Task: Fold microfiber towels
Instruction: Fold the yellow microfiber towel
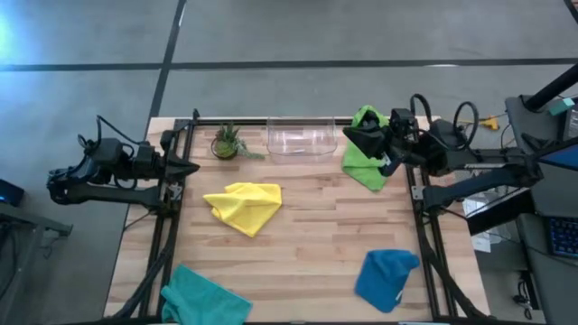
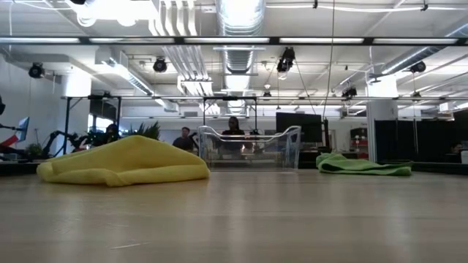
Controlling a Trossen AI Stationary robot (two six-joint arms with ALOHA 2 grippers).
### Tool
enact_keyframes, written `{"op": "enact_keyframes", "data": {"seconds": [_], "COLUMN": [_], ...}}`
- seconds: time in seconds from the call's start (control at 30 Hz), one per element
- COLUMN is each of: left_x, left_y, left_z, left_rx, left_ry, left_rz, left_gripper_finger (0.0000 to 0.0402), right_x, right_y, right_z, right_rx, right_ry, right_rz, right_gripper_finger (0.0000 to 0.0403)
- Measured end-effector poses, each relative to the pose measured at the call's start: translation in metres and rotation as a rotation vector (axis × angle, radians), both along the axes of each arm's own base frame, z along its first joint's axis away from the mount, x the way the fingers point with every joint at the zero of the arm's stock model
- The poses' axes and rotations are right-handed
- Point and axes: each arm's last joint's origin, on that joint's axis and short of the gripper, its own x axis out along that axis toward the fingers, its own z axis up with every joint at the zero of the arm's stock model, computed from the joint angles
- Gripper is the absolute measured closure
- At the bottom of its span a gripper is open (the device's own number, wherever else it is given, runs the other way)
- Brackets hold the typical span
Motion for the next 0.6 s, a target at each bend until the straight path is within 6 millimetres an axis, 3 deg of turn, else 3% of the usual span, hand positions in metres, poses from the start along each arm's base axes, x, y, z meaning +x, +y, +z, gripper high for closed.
{"op": "enact_keyframes", "data": {"seconds": [0.23, 0.33, 0.47, 0.6], "left_x": [0.0, 0.0, 0.0, 0.0], "left_y": [0.0, 0.0, 0.0, 0.0], "left_z": [0.0, 0.0, 0.0, 0.0], "left_rx": [0.0, 0.0, 0.0, 0.0], "left_ry": [0.0, 0.0, 0.0, 0.0], "left_rz": [0.0, 0.0, 0.0, 0.0], "left_gripper_finger": [0.0402, 0.0402, 0.0402, 0.0402], "right_x": [0.016, 0.017, 0.013, 0.01], "right_y": [0.0, 0.0, 0.0, 0.001], "right_z": [0.028, 0.033, 0.02, -0.003], "right_rx": [-0.101, -0.145, -0.208, -0.138], "right_ry": [0.075, 0.205, 0.523, 0.758], "right_rz": [-0.043, -0.051, -0.04, -0.009], "right_gripper_finger": [0.038, 0.038, 0.038, 0.038]}}
